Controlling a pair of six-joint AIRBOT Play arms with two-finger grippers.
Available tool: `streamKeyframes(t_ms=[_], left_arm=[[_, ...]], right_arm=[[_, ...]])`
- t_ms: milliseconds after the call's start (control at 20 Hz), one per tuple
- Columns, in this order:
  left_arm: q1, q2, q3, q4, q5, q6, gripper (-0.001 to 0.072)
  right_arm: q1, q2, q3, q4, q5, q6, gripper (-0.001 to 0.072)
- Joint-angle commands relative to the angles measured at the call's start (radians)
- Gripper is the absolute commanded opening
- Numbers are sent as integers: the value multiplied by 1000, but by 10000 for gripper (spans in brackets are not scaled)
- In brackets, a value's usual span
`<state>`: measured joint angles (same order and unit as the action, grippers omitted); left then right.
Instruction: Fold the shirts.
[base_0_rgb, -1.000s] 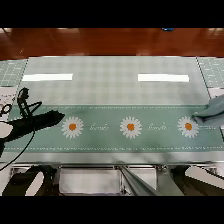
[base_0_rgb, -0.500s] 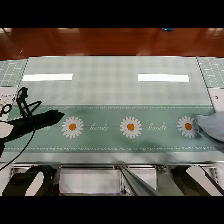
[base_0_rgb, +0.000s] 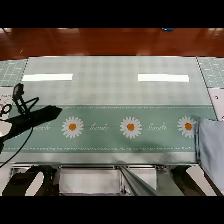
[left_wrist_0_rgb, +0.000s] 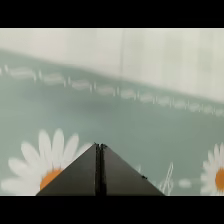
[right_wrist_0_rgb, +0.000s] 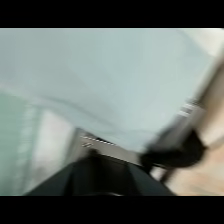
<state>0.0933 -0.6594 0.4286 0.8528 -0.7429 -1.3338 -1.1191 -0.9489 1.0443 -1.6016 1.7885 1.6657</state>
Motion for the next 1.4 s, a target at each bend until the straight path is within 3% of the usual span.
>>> streamKeyframes(t_ms=[0, 50, 150, 250, 300, 400, 500, 600, 1350], left_arm=[[0, -60, 126, -16, 111, 26, 16], [0, -103, 214, -16, 68, 59, 16], [-1, -204, 438, -16, -43, 77, 16], [-35, -335, 679, 39, -115, 51, 15], [-74, -418, 798, 129, -169, -39, 15], [-171, -570, 965, 288, -355, -179, 15], [-229, -644, 977, 387, -455, -199, 15], [-235, -658, 893, 414, -443, -253, 16], [-235, -658, 803, 412, -436, -246, 16]], right_arm=[[45, -47, -2, 456, -155, 4, 168], [106, -67, 16, 624, -250, -35, 35], [317, -101, 72, 935, -484, -208, 26], [595, -163, 187, 1015, -654, -304, 26], [751, -217, 270, 930, -692, -302, 26], [1009, -338, 423, 649, -582, -223, 26], [1154, -420, 472, 290, -446, -126, 25], [1192, -472, 472, 28, -358, 28, 25], [1191, -502, 472, 12, -401, 39, 25]])
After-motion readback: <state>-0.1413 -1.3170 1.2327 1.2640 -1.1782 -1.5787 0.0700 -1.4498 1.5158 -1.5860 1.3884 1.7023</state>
